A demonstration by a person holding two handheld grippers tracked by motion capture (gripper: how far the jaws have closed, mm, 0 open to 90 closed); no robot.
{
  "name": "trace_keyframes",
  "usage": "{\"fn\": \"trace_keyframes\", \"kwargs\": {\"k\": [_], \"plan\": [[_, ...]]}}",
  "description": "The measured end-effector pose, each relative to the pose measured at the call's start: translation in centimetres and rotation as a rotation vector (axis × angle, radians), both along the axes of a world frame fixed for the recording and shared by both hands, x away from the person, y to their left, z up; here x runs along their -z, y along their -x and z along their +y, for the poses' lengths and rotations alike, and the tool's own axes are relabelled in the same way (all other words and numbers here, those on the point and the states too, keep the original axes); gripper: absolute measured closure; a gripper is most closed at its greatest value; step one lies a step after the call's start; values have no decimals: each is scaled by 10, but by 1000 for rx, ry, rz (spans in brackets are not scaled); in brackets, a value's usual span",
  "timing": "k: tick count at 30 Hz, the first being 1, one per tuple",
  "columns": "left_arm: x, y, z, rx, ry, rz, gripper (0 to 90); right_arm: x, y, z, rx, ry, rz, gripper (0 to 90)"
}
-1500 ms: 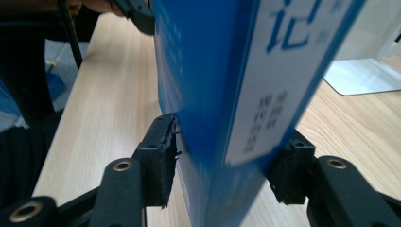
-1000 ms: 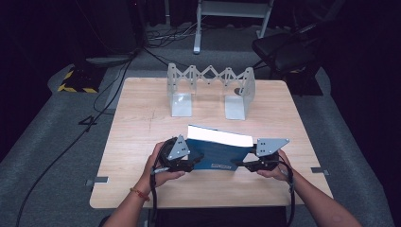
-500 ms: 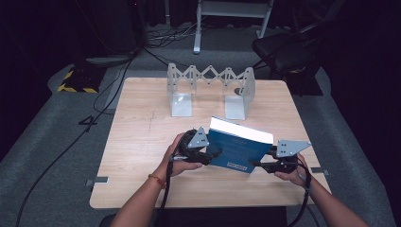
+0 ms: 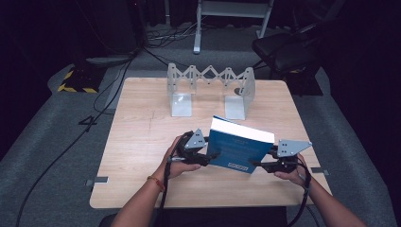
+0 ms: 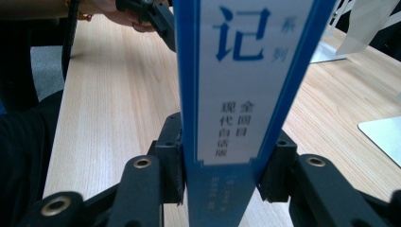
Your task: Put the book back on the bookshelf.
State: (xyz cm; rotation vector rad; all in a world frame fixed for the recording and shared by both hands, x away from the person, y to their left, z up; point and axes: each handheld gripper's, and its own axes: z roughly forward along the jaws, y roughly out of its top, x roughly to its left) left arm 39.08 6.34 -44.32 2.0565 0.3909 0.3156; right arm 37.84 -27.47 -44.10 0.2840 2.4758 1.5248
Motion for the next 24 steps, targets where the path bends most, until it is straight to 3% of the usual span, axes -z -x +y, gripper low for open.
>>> {"fn": "trace_keyframes", "kwargs": {"k": [6,10,13,19,24], "plan": [[0,1,1,2,-9,-5,389,2,-1,9,6,-26,-6,585],[0,2,2,2,-17,-9,392,6,-4,13,-4,-62,15,573],[1,2,1,-1,-11,-7,392,-1,-6,15,-15,-113,13,571],[1,2,1,-5,-9,-8,390,-7,-4,18,-1,-160,2,572],[3,2,0,-12,-3,-15,390,-3,-4,18,13,-164,-5,581]]}}
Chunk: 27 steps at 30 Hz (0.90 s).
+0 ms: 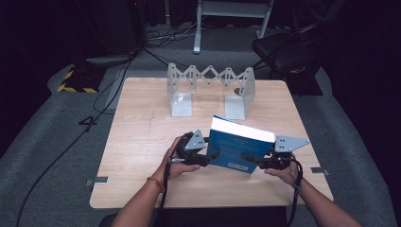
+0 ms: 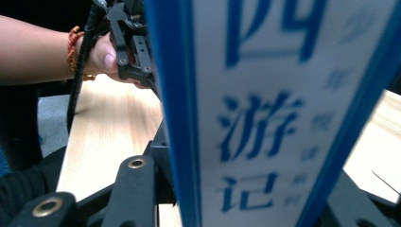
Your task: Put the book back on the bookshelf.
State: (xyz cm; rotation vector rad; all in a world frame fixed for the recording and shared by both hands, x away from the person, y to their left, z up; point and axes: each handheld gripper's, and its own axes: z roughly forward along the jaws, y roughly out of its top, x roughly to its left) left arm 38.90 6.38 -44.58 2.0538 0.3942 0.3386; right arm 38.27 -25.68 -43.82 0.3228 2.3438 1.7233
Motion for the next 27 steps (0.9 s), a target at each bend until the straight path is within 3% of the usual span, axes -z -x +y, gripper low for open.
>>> {"fn": "trace_keyframes", "kwargs": {"k": [6,9,15,17,19,21,22,26,27], "plan": [[2,-1,-1,-12,2,2,390,6,-3,-2,-3,-23,10,600],[3,-2,-1,-18,-10,6,385,4,-3,-1,-3,-2,-3,610],[7,-1,2,-55,-112,50,332,4,-2,-1,0,-10,4,615],[11,2,13,-63,-169,57,285,3,-1,0,17,-15,11,616],[12,4,19,-73,-181,56,279,2,-1,0,18,-17,10,616],[18,7,39,-120,-194,103,255,1,-1,2,24,-13,8,616],[18,7,39,-120,-194,103,238,1,-1,2,24,-13,8,616],[33,7,65,-160,-228,208,189,-2,1,5,27,8,1,616],[37,8,69,-188,-252,216,175,-3,1,6,29,5,2,616]]}}
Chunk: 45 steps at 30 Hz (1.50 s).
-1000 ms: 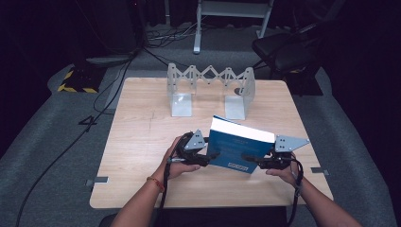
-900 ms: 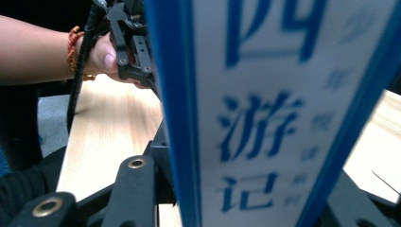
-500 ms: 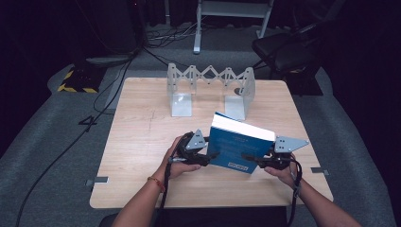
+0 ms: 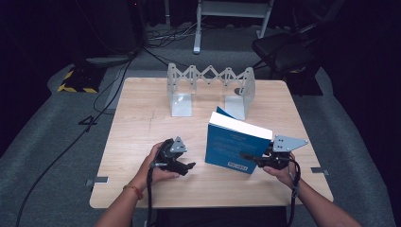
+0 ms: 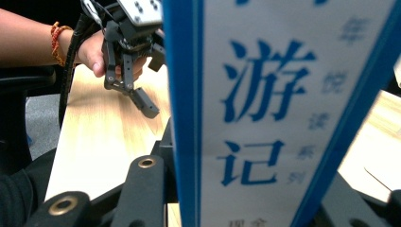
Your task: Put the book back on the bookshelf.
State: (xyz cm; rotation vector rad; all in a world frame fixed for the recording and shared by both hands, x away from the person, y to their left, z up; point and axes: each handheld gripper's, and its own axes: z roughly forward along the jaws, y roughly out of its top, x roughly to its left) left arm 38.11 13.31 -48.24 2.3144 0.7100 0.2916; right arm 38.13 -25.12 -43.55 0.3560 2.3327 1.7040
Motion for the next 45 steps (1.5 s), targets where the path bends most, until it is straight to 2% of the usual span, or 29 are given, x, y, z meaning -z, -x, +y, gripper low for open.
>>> {"fn": "trace_keyframes", "kwargs": {"k": [2,4,5,10,15,21,32,45], "plan": [[10,2,11,-45,-59,9,185,-1,1,1,0,7,-5,616],[12,2,15,-47,-66,13,176,-1,1,1,0,7,-6,615],[14,3,20,-56,-41,21,167,-1,2,1,0,10,-8,615],[16,3,28,-88,-17,37,165,1,2,0,7,3,-7,613],[22,7,30,-117,31,11,147,1,2,1,12,17,-12,611],[22,7,30,-122,30,13,148,-2,4,4,14,41,-27,615],[22,7,30,-123,30,11,148,-11,-1,11,15,68,-2,618],[22,7,30,-122,30,12,148,-29,-11,29,47,120,-36,621]]}}
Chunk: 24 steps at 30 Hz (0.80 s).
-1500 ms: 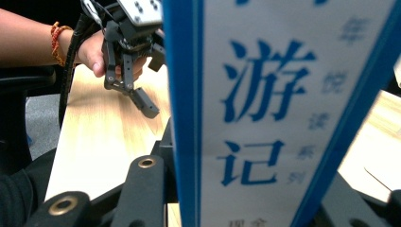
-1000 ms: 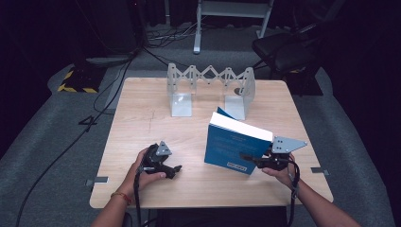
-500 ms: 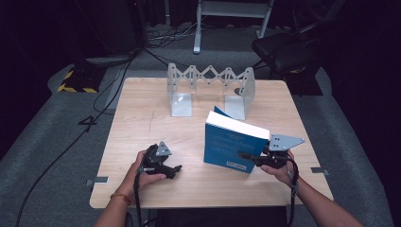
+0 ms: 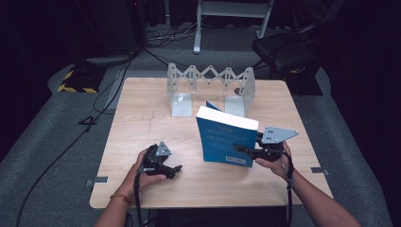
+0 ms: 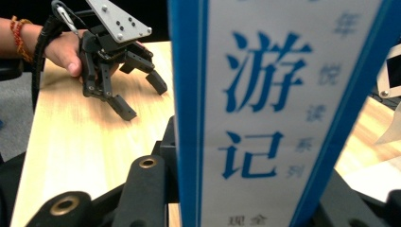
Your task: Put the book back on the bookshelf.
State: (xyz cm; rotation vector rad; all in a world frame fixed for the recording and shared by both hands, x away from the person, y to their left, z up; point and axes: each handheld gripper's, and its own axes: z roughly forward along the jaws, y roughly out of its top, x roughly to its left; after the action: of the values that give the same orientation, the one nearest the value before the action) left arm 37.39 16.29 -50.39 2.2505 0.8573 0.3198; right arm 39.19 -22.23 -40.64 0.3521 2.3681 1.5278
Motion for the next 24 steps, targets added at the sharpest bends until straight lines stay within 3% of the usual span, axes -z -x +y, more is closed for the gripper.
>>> {"fn": "trace_keyframes", "kwargs": {"k": [6,15,24], "plan": [[0,0,0,1,0,0,148,-5,-6,3,11,22,-26,622],[0,0,1,21,-3,-2,148,-16,-23,4,82,45,-73,621],[0,-2,1,32,0,-2,147,-24,-43,3,145,33,-70,621]]}}
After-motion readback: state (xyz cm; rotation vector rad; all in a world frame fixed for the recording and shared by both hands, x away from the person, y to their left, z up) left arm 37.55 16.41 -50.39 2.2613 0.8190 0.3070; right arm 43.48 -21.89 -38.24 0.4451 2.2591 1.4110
